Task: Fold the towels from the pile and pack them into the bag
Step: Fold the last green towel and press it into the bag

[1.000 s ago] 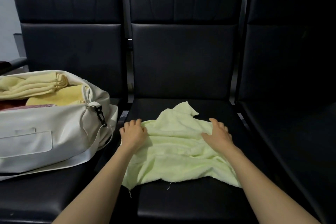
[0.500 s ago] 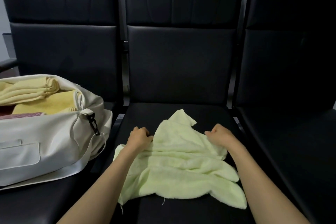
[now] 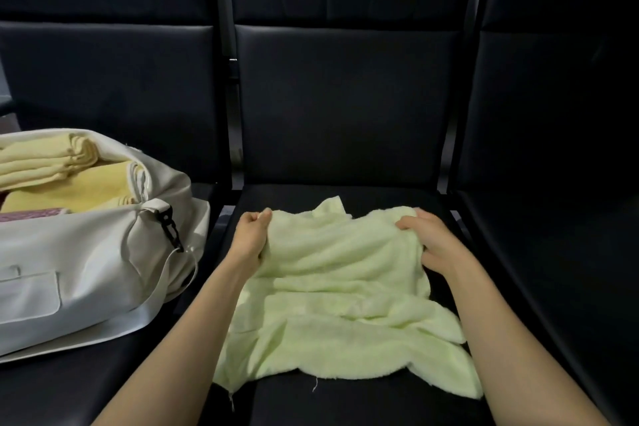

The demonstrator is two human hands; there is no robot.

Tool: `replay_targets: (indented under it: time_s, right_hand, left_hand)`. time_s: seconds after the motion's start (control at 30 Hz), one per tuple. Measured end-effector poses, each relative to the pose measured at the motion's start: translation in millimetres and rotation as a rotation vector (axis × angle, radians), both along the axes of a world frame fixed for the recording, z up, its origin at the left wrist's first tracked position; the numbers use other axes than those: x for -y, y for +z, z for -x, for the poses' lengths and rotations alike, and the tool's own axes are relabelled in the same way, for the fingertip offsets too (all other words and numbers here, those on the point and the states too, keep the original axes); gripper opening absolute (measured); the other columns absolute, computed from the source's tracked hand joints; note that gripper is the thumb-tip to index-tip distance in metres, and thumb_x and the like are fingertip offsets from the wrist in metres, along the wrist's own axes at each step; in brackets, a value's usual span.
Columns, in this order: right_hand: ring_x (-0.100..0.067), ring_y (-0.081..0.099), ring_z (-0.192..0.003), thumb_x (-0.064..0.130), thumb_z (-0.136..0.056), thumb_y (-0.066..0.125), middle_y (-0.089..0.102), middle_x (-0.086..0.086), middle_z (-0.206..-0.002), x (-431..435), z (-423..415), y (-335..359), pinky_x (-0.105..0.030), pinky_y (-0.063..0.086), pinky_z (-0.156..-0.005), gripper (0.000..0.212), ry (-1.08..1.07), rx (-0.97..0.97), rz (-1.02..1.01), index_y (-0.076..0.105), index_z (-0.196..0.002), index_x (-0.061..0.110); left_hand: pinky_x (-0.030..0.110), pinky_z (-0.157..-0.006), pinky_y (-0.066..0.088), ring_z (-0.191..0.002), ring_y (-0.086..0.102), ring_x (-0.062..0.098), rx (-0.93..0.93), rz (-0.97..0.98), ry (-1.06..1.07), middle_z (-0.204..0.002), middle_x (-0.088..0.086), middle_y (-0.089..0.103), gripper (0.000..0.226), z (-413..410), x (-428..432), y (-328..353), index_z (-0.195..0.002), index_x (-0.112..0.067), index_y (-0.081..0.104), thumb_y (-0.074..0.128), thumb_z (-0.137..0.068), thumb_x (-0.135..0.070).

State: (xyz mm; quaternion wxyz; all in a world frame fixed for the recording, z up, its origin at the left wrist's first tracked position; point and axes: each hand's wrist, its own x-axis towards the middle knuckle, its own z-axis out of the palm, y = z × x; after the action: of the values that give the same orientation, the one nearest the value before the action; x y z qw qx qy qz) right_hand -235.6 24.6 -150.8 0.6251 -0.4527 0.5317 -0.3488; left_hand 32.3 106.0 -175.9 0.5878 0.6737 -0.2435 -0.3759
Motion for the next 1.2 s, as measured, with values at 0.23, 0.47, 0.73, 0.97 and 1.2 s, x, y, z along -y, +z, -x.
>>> replay_targets:
  time_s: [0.23, 0.47, 0.73, 0.97, 1.2]
  right_hand:
    - [-0.027, 0.033, -0.126, 0.006, -0.086, 0.058, 0.044, -0.008, -0.132, 1, 6, -26, -0.038, 0.034, -0.102, 0.039, -0.186, -0.811, 0.533, 0.048, -0.121, 0.019]
    - [-0.005, 0.046, -0.117, 0.044, -0.081, 0.072, 0.050, 0.013, -0.126, -35, 1, -14, -0.021, 0.037, -0.093, 0.037, 0.505, -0.653, 0.424, 0.058, -0.113, 0.031]
    - [-0.010, 0.014, -0.143, 0.051, -0.067, 0.082, 0.011, 0.017, -0.156, -86, 24, 4, -0.037, 0.022, -0.117, 0.100, 0.927, -0.832, 0.274, 0.022, -0.147, 0.042]
    - [0.004, 0.030, -0.113, 0.043, -0.067, 0.082, 0.035, 0.019, -0.119, -109, 38, 10, -0.017, 0.035, -0.090, 0.057, 0.816, -0.835, 0.656, 0.047, -0.111, 0.038]
    - [-0.011, 0.045, -0.082, 0.040, -0.091, 0.057, 0.049, 0.007, -0.087, -112, 44, -10, -0.026, 0.039, -0.068, 0.022, 0.944, -0.994, 0.676, 0.049, -0.087, 0.020]
  left_hand:
    - [0.037, -0.097, 0.037, -0.120, 0.041, 0.030, 0.632, -0.179, -0.025, -0.133, 0.015, 0.041, 0.040, -6, -7, -5, -0.134, -0.006, 0.039, 0.048, -0.095, -0.003]
    - [0.026, -0.104, 0.034, -0.130, 0.042, 0.017, 0.689, -0.272, -0.787, -0.141, -0.001, 0.044, 0.072, 51, -33, 21, -0.140, -0.019, 0.043, 0.071, -0.081, -0.047]
    - [0.040, -0.110, 0.033, -0.136, 0.026, 0.019, 1.020, -0.523, -0.994, -0.147, -0.005, 0.023, 0.099, 58, -70, 10, -0.146, -0.025, 0.024, 0.082, -0.067, -0.042]
    - [0.026, -0.091, 0.038, -0.110, 0.038, 0.017, 1.130, -0.124, -0.785, -0.111, -0.006, 0.040, 0.052, 53, -76, 9, -0.113, -0.021, 0.049, 0.079, -0.073, -0.034]
    - [0.027, -0.067, 0.039, -0.081, 0.047, 0.015, 1.136, -0.375, -0.992, -0.091, -0.004, 0.051, 0.032, 61, -75, 9, -0.077, -0.026, 0.048, 0.078, -0.071, -0.037]
